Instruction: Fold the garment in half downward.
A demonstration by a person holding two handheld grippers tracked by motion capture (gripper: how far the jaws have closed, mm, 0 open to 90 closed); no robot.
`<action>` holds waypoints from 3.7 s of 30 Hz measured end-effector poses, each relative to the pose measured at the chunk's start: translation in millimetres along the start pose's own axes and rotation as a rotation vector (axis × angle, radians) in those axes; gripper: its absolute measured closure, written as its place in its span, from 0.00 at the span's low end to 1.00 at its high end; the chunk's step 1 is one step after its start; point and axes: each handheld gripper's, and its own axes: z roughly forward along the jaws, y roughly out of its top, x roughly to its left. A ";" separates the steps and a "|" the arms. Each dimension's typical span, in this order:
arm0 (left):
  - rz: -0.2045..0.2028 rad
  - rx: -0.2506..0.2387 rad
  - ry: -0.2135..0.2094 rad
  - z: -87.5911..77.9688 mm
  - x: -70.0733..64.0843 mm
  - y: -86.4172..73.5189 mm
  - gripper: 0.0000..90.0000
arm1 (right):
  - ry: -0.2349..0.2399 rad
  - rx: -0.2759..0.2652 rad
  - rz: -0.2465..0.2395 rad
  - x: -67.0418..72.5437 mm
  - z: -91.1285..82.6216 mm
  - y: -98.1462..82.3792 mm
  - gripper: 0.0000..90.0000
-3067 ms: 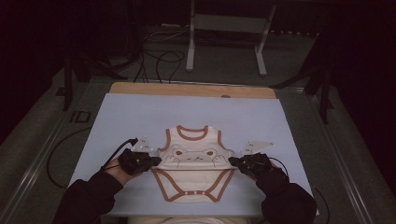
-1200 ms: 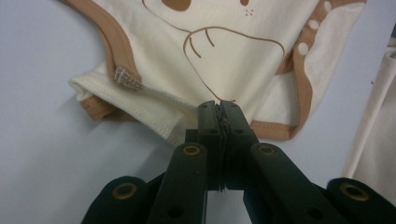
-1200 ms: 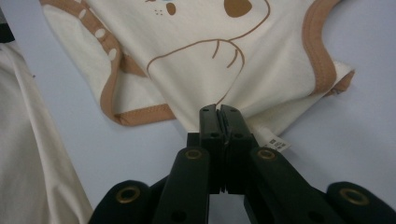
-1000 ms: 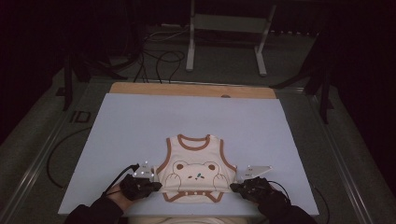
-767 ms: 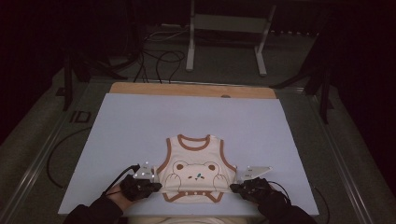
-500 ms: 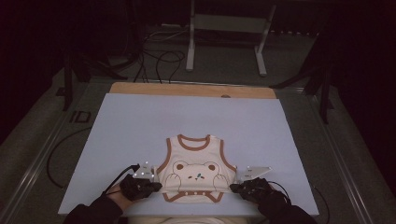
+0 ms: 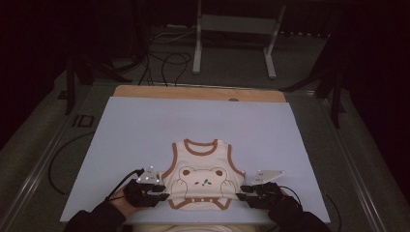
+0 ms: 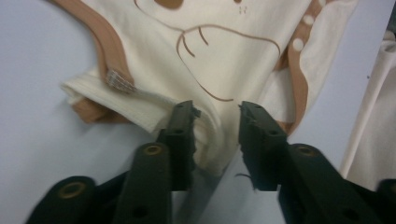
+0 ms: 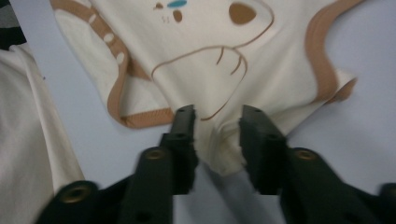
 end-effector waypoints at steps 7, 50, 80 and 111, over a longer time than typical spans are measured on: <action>0.001 -0.033 0.007 -13.8 5.0 6.0 0.48 | -0.007 -0.032 -0.004 -3.5 -9.4 11.0 0.39; 0.128 -0.177 -0.001 -50.2 54.2 82.3 0.01 | -0.015 -0.205 -0.162 -43.1 -31.0 115.1 0.12; 0.106 -0.149 0.020 -1.4 102.2 102.9 0.01 | 0.021 -0.103 -0.144 -94.2 35.3 129.9 0.11; 0.016 -0.035 0.035 55.4 127.9 100.5 0.07 | 0.011 0.012 -0.111 -121.2 83.7 104.9 0.11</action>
